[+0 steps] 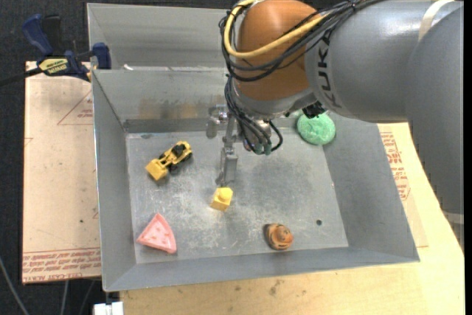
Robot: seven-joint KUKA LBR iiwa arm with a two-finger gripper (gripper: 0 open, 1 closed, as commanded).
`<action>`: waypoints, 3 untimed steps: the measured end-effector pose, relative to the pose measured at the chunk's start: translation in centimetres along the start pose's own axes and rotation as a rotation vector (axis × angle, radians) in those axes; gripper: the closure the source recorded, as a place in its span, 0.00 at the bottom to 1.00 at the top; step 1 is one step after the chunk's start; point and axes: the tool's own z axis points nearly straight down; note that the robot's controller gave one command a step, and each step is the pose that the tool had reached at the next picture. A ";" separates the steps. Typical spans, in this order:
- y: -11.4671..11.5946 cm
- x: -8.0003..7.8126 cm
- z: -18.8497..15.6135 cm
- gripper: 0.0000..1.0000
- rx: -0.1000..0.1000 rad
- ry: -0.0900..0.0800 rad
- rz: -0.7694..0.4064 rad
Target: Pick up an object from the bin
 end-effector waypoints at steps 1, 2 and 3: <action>-0.1 -0.2 -0.5 1.00 -0.001 -0.008 0.004; -0.1 -0.2 -0.5 0.00 -0.001 -0.008 0.004; -0.1 -0.2 -0.5 0.00 -0.001 -0.008 0.004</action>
Offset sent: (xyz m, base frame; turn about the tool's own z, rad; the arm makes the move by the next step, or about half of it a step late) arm 0.0000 0.0000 0.0000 0.0000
